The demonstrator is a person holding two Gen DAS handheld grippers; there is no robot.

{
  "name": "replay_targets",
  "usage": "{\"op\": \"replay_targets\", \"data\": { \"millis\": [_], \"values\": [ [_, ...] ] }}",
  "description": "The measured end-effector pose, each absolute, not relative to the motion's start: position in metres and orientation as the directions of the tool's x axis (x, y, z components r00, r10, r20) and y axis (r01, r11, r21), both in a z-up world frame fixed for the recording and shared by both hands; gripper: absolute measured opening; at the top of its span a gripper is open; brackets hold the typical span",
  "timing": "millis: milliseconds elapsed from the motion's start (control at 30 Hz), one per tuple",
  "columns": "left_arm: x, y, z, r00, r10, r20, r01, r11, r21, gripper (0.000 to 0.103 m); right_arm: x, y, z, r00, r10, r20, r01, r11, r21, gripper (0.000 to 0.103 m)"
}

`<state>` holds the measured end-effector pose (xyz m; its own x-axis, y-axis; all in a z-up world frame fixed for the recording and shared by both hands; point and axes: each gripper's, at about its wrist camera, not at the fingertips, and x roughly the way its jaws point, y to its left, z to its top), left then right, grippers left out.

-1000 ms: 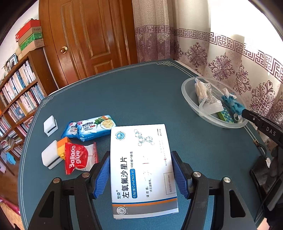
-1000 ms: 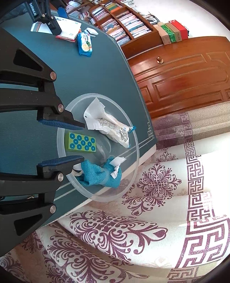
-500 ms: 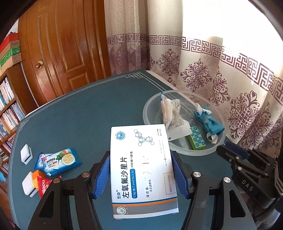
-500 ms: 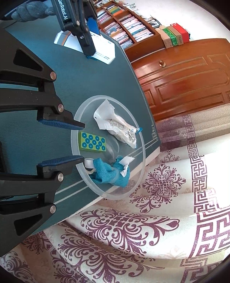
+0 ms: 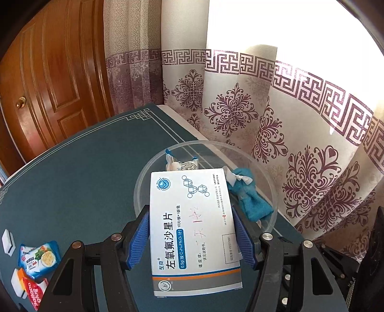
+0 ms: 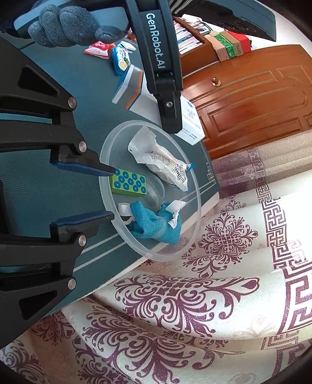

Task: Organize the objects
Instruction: 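Carry the white medicine box into the bowl and open the left tool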

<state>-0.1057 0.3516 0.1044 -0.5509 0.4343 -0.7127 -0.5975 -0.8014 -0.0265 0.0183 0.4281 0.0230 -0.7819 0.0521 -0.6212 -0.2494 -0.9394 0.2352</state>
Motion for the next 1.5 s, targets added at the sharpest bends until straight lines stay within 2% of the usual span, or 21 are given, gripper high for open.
{"op": "replay_targets", "data": {
  "millis": [367, 400, 500, 700, 933, 1333, 1500],
  "values": [
    [-0.132, 0.381, 0.096, -0.52, 0.474, -0.711, -0.618, -0.783, -0.07, 0.069, 0.018, 0.432, 0.021, -0.782, 0.052, -0.622, -0.259, -0.934, 0.247, 0.032],
    [-0.134, 0.382, 0.096, -0.515, 0.478, -0.712, -0.618, -0.782, -0.078, 0.07, 0.018, 0.432, 0.021, -0.781, 0.052, -0.622, -0.259, -0.934, 0.247, 0.032],
    [-0.138, 0.379, 0.093, -0.517, 0.479, -0.71, -0.608, -0.789, -0.09, 0.083, 0.018, 0.432, 0.02, -0.781, 0.051, -0.623, -0.258, -0.934, 0.247, 0.032],
    [-0.141, 0.358, 0.089, -0.531, 0.449, -0.719, -0.562, -0.821, -0.098, 0.085, 0.018, 0.43, 0.02, -0.78, 0.048, -0.623, -0.256, -0.934, 0.248, 0.032],
    [-0.125, 0.346, 0.086, -0.574, 0.409, -0.709, -0.557, -0.83, -0.029, 0.088, 0.019, 0.427, 0.021, -0.783, 0.046, -0.62, -0.249, -0.937, 0.246, 0.032],
    [-0.115, 0.368, 0.052, -0.566, 0.347, -0.748, -0.584, -0.809, 0.066, 0.089, 0.021, 0.432, 0.023, -0.785, 0.059, -0.617, -0.265, -0.932, 0.248, 0.032],
    [-0.124, 0.362, 0.048, -0.636, 0.285, -0.718, -0.543, -0.826, 0.153, 0.092, 0.021, 0.435, 0.022, -0.783, 0.061, -0.619, -0.27, -0.93, 0.249, 0.032]
  ]
}}
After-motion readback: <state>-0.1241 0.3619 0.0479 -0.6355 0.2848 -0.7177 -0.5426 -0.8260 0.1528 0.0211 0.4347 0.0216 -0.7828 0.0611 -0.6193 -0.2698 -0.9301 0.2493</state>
